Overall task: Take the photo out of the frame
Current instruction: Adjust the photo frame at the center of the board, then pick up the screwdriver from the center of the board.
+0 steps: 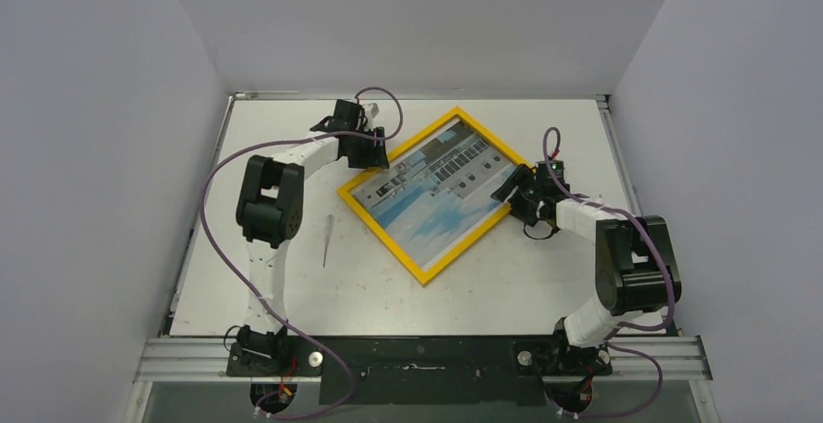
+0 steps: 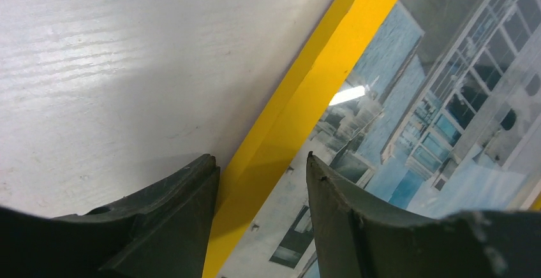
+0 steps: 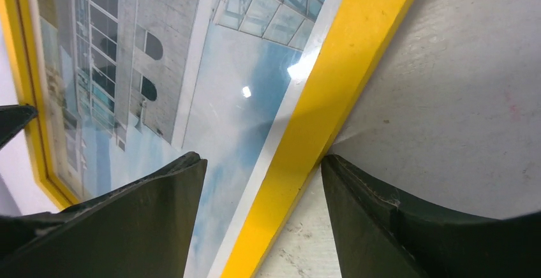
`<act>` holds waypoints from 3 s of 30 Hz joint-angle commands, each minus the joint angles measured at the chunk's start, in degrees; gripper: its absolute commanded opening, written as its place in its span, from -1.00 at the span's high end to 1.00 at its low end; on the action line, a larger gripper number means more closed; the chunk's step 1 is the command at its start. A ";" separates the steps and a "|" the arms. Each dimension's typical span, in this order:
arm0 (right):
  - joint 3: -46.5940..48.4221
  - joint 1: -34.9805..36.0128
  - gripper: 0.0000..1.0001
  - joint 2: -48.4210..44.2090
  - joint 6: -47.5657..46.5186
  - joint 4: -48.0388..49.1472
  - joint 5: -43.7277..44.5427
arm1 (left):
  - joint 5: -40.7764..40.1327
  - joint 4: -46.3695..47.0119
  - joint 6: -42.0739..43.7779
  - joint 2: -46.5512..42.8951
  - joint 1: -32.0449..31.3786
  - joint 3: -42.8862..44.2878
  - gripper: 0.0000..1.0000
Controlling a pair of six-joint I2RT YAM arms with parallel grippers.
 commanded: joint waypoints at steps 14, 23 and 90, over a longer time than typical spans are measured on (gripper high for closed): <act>6.19 3.28 -0.46 9.18 -2.60 -4.27 6.55 | -1.65 13.46 -18.07 -21.25 -1.25 -35.33 -0.02; 13.00 5.42 -0.53 12.65 -5.24 -3.87 8.48 | -5.37 26.88 -30.66 -36.60 -7.83 -55.30 0.08; -2.33 8.01 -0.45 -24.27 -18.84 -3.48 -8.45 | -15.58 12.42 -25.01 -51.66 -2.20 -52.51 0.99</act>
